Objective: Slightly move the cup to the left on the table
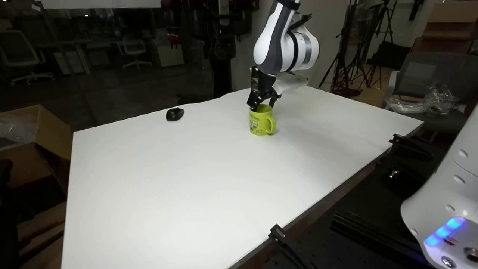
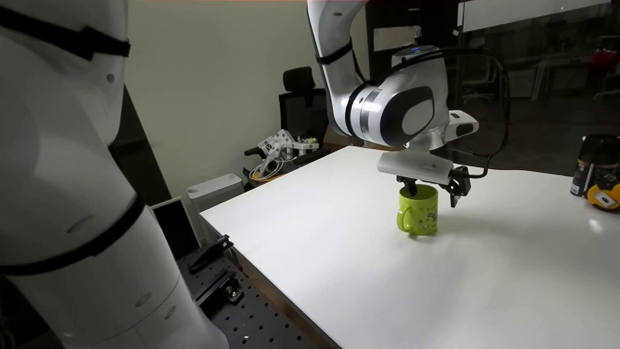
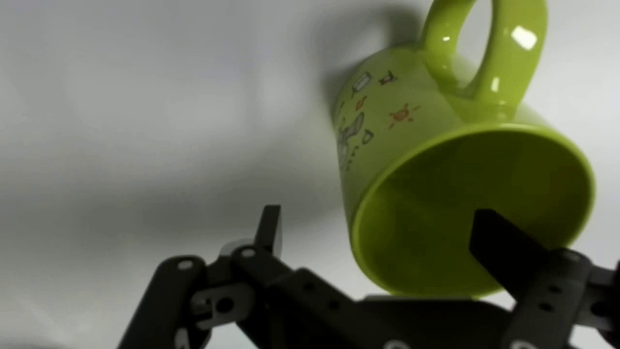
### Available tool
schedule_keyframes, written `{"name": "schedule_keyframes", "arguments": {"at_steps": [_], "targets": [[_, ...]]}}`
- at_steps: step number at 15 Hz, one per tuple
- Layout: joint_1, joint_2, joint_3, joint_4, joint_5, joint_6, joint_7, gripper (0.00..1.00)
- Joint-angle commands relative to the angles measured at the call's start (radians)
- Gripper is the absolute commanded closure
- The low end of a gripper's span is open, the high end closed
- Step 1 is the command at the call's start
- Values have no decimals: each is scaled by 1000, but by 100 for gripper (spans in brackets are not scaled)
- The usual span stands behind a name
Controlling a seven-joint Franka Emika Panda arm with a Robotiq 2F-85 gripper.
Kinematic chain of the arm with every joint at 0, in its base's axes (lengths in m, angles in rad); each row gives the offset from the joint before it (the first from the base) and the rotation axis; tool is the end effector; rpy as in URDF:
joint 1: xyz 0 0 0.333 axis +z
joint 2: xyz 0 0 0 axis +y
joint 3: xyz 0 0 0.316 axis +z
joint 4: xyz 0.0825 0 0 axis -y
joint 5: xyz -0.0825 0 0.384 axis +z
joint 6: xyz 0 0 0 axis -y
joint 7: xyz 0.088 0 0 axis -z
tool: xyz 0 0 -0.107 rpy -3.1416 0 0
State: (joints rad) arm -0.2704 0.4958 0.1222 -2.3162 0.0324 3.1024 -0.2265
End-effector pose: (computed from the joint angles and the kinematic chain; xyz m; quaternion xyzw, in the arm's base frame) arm 0.5347 -0.0804 0.1596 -0.9888 -0.0113 -0.1491 0.0029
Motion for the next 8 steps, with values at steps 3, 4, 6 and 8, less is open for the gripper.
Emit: {"name": "schedule_keyframes", "arguments": {"at_steps": [3,4,6,8], "targets": [[-36,11,29,19,19,-3,37,25],[-35,10,27,17,18,1,38,26],[-35,8,27,15,17,4,41,40],[-32,6,26,13,15,5,41,55]]}}
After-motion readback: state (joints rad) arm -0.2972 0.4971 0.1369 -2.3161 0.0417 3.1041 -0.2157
